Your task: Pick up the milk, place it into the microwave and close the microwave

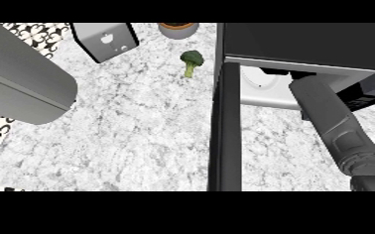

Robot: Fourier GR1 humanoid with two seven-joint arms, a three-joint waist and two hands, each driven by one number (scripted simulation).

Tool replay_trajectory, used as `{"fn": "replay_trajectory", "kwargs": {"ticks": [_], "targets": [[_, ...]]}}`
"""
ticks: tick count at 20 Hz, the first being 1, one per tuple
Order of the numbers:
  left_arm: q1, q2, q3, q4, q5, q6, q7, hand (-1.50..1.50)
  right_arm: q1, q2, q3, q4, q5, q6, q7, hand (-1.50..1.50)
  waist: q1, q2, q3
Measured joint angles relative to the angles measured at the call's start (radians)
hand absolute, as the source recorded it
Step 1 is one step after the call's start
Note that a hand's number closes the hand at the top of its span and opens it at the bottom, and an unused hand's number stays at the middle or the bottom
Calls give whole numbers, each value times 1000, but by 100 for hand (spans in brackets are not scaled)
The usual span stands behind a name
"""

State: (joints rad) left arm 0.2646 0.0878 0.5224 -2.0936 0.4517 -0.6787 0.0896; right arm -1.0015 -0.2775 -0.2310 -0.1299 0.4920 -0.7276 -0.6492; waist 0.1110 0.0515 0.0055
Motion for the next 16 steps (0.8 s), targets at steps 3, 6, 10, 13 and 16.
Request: {"fn": "replay_trajectory", "kwargs": {"ticks": [3, 6, 10, 13, 16], "targets": [[-5, -9, -30, 2, -11, -15, 1, -150, -8, 7, -24, -3, -28, 72, -29, -150, -8, -3, 0], [-3, -12, -56, 1, -8, -37, 1, -150, -1, 20, -54, -8, -62, 132, -68, -150, -16, -8, 0], [12, -32, -92, 1, -29, -77, -16, -150, 14, 31, -102, -14, -116, 228, -117, -150, -27, -15, -1], [14, -53, -126, -11, -41, -79, -8, -150, 45, 37, -137, -18, -157, 310, -168, -150, -43, -21, -1], [6, -68, -158, -19, -57, -75, 2, -150, 70, 60, -162, -22, -190, 372, -203, -150, -57, -28, -2]]}}
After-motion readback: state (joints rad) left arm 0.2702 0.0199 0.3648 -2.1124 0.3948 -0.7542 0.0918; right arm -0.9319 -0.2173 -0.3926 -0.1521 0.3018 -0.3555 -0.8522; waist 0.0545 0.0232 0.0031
